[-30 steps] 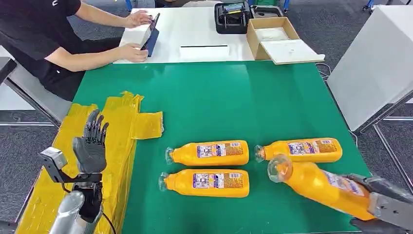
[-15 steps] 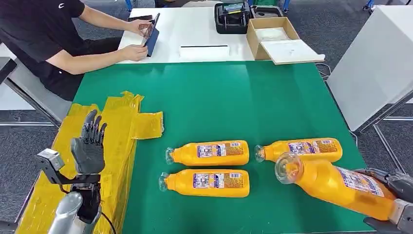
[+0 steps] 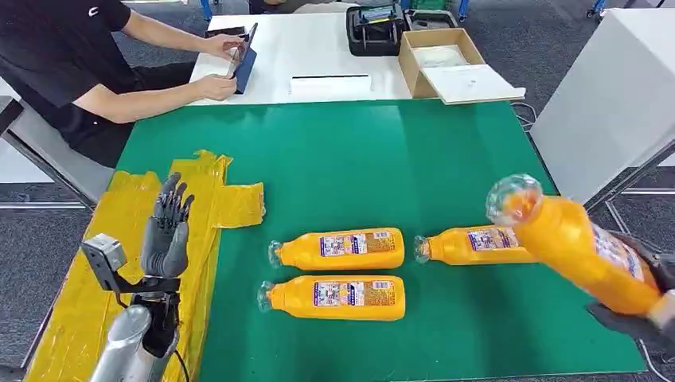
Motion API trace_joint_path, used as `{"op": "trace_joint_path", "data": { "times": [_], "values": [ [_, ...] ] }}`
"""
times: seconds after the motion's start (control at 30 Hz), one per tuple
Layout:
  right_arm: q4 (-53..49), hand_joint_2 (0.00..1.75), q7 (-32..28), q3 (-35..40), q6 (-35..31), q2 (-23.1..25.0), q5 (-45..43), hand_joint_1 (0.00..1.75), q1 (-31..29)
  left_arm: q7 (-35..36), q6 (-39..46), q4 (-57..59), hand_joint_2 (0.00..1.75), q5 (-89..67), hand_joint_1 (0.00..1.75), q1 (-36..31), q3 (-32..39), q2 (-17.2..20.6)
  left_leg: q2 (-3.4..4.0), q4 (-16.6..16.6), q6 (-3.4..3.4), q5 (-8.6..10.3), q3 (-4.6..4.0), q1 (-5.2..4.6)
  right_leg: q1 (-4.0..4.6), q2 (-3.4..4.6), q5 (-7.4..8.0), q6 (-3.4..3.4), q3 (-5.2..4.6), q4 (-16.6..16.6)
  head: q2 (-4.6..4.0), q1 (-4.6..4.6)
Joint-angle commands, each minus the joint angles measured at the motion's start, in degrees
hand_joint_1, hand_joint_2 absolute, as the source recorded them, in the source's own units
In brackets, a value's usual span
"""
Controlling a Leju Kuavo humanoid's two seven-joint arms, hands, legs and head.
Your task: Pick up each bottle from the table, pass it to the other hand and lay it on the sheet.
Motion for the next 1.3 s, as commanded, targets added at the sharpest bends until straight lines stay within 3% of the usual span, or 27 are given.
{"op": "trace_joint_path", "data": {
  "times": [0.03, 0.1, 0.13, 0.23, 0.33, 0.7, 1.17, 1.3],
  "values": [
    [54.01, 1.75, -1.44, 35.94, -17.27, 27.98, -2.68, 1.75, -49.08, 6.89, -8.37, 16.15, 1.75, 9.96, 0.0, -15.75, -7.6, -0.55, 1.32, -0.26, -0.26, 0.19, 0.55, 0.35, 0.34, 1.16, 0.71, -0.09, 0.29, -0.56, 0.0, 0.02],
    [51.76, 1.75, -0.01, 37.01, -20.48, 29.18, -2.56, 1.75, -48.58, 6.61, -8.88, 18.6, 1.75, 10.57, 0.0, -17.37, -8.45, -1.89, 2.03, -0.16, -0.48, 0.34, 0.57, 0.23, 0.27, 1.66, 0.96, -0.31, -0.02, -0.25, 0.0, -0.09],
    [49.42, 1.75, 1.83, 38.21, -23.58, 29.74, -0.6, 1.75, -48.35, 6.75, -10.33, 18.6, 1.75, 11.19, 0.0, -17.95, -9.09, -2.23, 2.02, -0.13, -0.51, 0.45, 0.48, 0.09, 0.13, 1.79, 1.12, -0.36, -0.35, -0.1, 0.0, -0.04],
    [39.44, 1.75, 9.34, 38.17, -29.78, 30.19, 3.0, 1.75, -44.79, 10.07, -10.67, 14.29, 1.75, 12.53, 0.0, -17.48, -10.39, -3.11, 1.24, 0.03, -0.33, 0.68, 0.12, 0.17, 0.11, 1.23, 0.99, -0.5, -0.53, 0.06, 0.0, 0.0],
    [31.26, 1.75, 12.78, 37.11, -30.73, 29.57, 4.85, 1.75, -40.38, 12.02, -10.01, 10.9, 1.75, 13.47, 0.0, -16.27, -11.66, -3.35, 0.28, 0.06, -0.37, 0.83, 0.01, 0.24, 0.12, 0.31, 0.77, -0.52, -0.49, 0.17, 0.0, -0.04],
    [31.37, 1.75, 12.75, 36.9, -30.77, 29.34, 4.85, 1.75, -40.18, 12.0, -9.99, 11.04, 1.75, 13.45, 0.0, -16.07, -11.59, -3.09, 0.01, -0.04, -0.37, 0.86, -0.54, 0.32, 0.25, 0.18, 0.81, -0.55, -0.89, 0.08, 0.0, 0.0],
    [31.37, 1.75, 12.75, 36.9, -30.77, 29.34, 4.85, 1.75, -40.18, 12.0, -9.99, 11.04, 1.75, 13.45, 0.0, -16.07, -11.59, -3.09, -0.02, -0.03, -0.41, 0.84, -0.53, 0.29, 0.19, 0.11, 0.78, -0.56, -0.87, 0.09, 0.0, -0.02],
    [24.11, 1.75, 13.85, 33.7, -34.7, 30.03, 8.23, 1.75, -33.32, 13.44, -12.35, 11.76, 1.75, 15.98, 0.0, -16.21, -15.38, -3.28, -0.13, -0.02, -0.43, 0.81, -0.44, 0.29, 0.19, -0.05, 0.72, -0.56, -0.74, 0.1, 0.0, -0.02]
  ]
}}
